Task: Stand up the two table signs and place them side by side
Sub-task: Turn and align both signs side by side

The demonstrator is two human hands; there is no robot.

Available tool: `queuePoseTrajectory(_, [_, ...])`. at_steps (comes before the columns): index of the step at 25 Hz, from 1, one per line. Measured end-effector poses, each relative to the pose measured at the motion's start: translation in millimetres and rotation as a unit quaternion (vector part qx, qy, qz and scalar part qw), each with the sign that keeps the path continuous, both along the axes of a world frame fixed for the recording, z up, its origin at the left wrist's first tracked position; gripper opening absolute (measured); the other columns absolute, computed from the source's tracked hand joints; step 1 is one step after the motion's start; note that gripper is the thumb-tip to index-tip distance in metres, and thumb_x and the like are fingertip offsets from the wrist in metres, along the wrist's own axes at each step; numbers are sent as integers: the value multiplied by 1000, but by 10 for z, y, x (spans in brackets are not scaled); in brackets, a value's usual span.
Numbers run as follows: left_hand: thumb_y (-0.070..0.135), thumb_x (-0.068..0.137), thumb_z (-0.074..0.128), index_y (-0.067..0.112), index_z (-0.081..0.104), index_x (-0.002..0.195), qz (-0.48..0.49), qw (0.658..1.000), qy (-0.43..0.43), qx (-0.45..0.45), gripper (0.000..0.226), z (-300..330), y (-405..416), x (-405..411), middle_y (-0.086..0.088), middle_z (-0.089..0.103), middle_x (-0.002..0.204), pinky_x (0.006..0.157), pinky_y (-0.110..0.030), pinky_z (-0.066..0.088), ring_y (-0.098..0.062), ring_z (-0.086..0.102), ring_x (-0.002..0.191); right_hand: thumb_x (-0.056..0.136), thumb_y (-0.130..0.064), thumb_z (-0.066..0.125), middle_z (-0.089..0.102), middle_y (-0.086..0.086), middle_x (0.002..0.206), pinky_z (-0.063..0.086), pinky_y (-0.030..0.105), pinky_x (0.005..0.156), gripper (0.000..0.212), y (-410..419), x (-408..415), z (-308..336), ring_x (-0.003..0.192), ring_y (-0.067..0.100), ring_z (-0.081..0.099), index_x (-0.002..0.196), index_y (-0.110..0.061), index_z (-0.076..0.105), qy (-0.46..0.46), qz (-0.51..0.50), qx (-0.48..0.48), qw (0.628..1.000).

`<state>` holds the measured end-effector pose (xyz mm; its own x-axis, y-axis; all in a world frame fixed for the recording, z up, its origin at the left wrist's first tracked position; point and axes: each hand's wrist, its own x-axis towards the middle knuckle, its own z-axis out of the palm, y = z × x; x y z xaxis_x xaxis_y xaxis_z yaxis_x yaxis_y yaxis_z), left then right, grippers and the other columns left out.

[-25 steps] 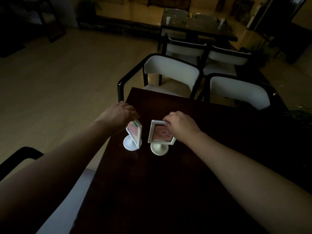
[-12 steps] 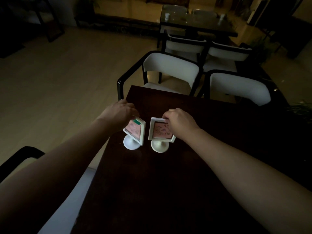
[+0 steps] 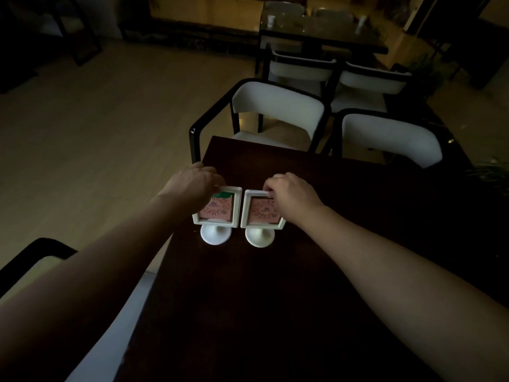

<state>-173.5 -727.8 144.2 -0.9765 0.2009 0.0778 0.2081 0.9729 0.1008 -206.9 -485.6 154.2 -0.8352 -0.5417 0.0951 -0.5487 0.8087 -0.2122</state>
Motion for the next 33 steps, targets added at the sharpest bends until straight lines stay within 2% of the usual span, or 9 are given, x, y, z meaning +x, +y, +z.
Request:
queuePoseTrajectory(3, [26, 98, 52, 27, 62, 126, 1, 1000, 1, 3, 30, -12, 8, 6, 1, 60, 122, 71, -29, 38, -17, 47, 103, 94, -10, 59, 62, 4, 101, 40, 35, 66, 16, -1, 12, -5, 95, 24, 55, 105, -16, 68, 7, -8, -2, 1000])
queuePoseTrajectory(8, [27, 98, 52, 27, 61, 127, 0, 1000, -2, 5, 30, -9, 5, 3, 1, 60, 122, 70, -28, 37, -18, 47, 103, 92, -9, 61, 63, 4, 101, 45, 38, 67, 16, -24, 52, 1, 95, 24, 56, 106, -15, 67, 12, -14, -4, 1000])
queuePoseTrajectory(11, [25, 96, 54, 26, 61, 127, -11, 1000, -2, 8, 32, 4, -14, -6, -1, 59, 123, 72, -28, 38, -19, 46, 104, 92, -9, 62, 63, 4, 102, 49, 40, 70, 17, -36, 66, 14, 97, 23, 56, 107, -15, 67, 9, -10, 0, 1000])
queuePoseTrajectory(16, [25, 97, 54, 26, 61, 128, -4, 1000, 3, 21, 31, -17, -9, 20, -1, 59, 125, 74, -29, 40, -19, 46, 104, 93, -10, 60, 62, 5, 105, 48, 39, 70, 17, -33, 42, 20, 97, 24, 57, 108, -15, 66, 2, -13, 17, 1000])
queuePoseTrajectory(22, [20, 93, 62, 25, 56, 135, -13, 998, 3, 57, 43, 2, -6, 66, -2, 58, 132, 83, -30, 39, -22, 48, 115, 94, -16, 61, 61, 5, 119, 54, 46, 82, 32, 9, 39, 66, 106, 27, 59, 126, -16, 61, -30, -24, 20, 999])
queuePoseTrajectory(28, [18, 98, 53, 24, 62, 128, -24, 997, -4, 71, 31, 27, 2, 43, -3, 61, 124, 79, -31, 45, -21, 51, 108, 92, -12, 61, 62, 4, 103, 51, 40, 71, 17, 22, 43, 79, 92, 24, 60, 107, -15, 66, -23, -11, 17, 1000])
queuePoseTrajectory(33, [16, 98, 54, 23, 62, 128, -24, 997, 6, 70, 32, 5, 22, 30, -3, 62, 122, 76, -28, 39, -20, 52, 107, 88, -10, 66, 63, 3, 101, 49, 38, 67, 17, 12, 49, 51, 89, 23, 60, 103, -16, 65, -22, -10, 16, 1000])
